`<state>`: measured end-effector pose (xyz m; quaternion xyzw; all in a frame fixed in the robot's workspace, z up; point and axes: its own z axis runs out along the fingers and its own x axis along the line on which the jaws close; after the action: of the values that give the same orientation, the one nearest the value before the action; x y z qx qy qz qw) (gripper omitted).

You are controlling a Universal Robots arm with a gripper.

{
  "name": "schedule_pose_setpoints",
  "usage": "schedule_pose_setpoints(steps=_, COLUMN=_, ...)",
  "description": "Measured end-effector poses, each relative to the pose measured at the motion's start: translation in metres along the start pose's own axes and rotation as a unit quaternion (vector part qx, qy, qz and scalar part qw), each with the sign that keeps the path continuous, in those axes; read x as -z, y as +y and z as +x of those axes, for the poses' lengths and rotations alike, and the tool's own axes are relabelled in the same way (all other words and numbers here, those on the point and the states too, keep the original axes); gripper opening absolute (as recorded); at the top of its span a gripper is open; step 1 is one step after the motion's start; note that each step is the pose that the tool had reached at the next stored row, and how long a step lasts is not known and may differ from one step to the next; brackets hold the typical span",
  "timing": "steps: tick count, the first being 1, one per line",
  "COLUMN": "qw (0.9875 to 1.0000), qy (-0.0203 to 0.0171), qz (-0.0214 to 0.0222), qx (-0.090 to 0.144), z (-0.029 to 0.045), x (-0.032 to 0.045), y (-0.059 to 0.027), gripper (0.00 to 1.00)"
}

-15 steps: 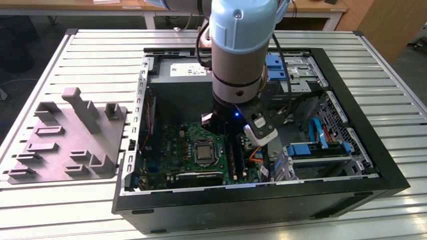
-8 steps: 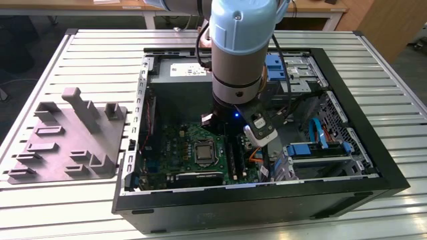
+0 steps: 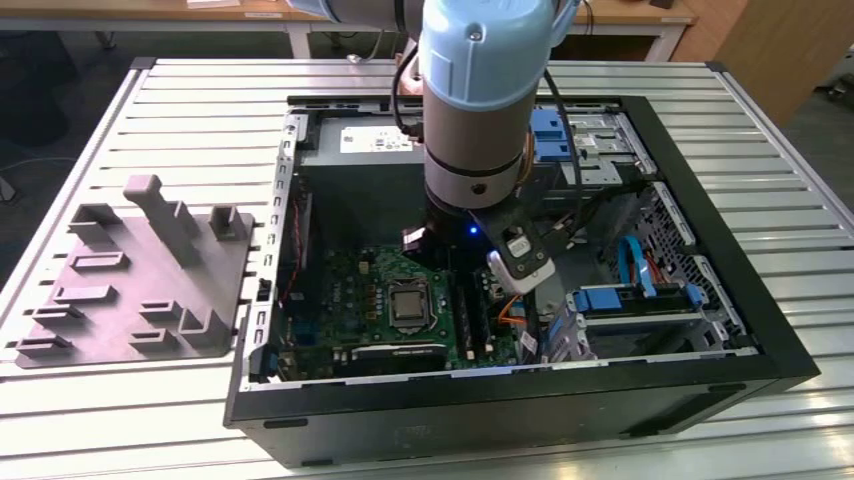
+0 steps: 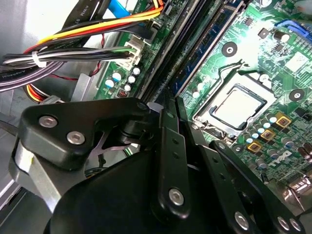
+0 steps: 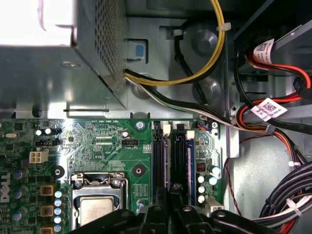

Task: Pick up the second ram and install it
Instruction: 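Insert the second ram into the second slot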

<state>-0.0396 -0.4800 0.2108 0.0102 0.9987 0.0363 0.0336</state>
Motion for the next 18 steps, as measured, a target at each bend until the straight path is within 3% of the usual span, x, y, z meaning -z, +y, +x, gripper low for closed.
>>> schedule_pose_setpoints(steps=1, qw=1.0000, qy=0.0000, qz=0.0003, qx=0.000, z=0.0000, x=0.0000, y=-0.0001, gripper=0.15)
schedule_pose_setpoints(steps=3, qw=1.0000, qy=0.0001, qz=0.0006, qx=0.000, z=0.0000, x=0.0004, y=-0.0002, gripper=0.27)
schedule_pose_setpoints(steps=7, qw=1.0000, qy=0.0002, qz=0.0007, qx=0.000, z=0.0000, x=0.0009, y=-0.0002, gripper=0.27)
schedule_pose_setpoints(steps=14, qw=1.0000, qy=0.0001, qz=0.0007, qx=0.000, z=-0.0012, x=0.0193, y=0.0012, gripper=0.27)
schedule_pose_setpoints(steps=18, qw=1.0000, qy=0.0001, qz=0.0006, qx=0.000, z=-0.0015, x=0.0223, y=0.0014, gripper=0.27)
